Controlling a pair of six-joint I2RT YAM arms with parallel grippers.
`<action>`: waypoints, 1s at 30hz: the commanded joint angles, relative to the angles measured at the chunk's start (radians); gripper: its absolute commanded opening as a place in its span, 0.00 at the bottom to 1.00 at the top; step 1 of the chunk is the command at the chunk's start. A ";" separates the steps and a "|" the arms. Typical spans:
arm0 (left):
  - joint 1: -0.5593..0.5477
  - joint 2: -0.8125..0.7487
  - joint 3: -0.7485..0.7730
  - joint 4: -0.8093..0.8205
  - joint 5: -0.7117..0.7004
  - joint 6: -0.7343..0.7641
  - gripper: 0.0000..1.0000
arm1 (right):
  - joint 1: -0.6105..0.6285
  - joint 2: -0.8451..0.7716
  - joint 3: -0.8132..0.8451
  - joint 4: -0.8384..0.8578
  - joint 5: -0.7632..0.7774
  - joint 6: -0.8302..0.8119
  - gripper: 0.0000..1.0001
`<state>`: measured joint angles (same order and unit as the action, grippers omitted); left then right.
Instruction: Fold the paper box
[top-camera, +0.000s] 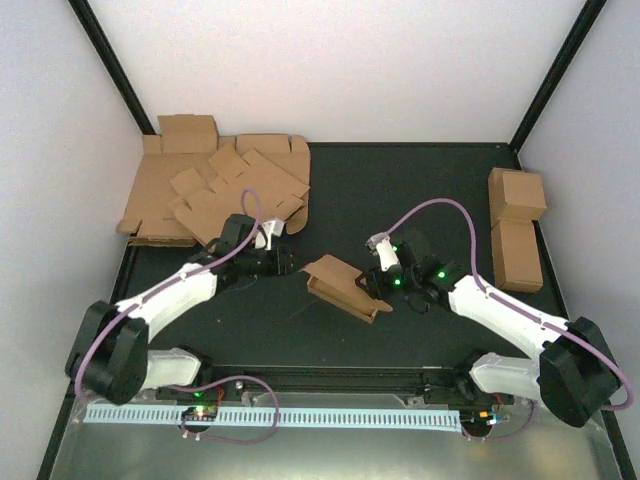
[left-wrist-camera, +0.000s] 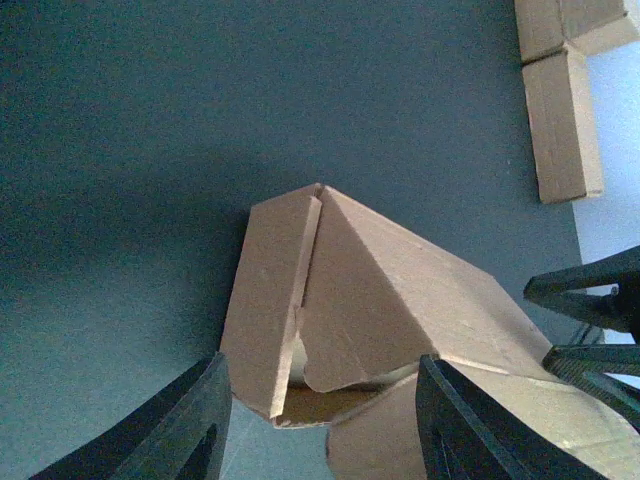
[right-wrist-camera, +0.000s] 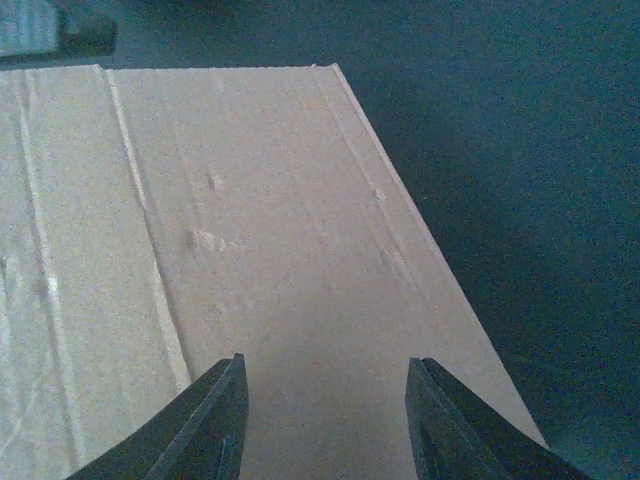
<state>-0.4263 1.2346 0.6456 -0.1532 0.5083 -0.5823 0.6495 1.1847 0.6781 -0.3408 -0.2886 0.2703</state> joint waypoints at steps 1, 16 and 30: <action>0.014 0.092 0.051 0.103 0.170 -0.040 0.53 | 0.000 0.003 0.021 -0.018 0.018 -0.008 0.47; 0.014 0.196 0.011 0.355 0.306 -0.211 0.67 | -0.002 -0.057 0.019 -0.023 0.062 0.051 0.52; 0.006 0.267 0.020 0.356 0.352 -0.195 0.61 | -0.008 -0.122 0.053 -0.121 0.151 0.238 0.56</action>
<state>-0.4183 1.4849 0.6525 0.1539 0.8188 -0.7696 0.6491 1.1099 0.7033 -0.4255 -0.1837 0.4156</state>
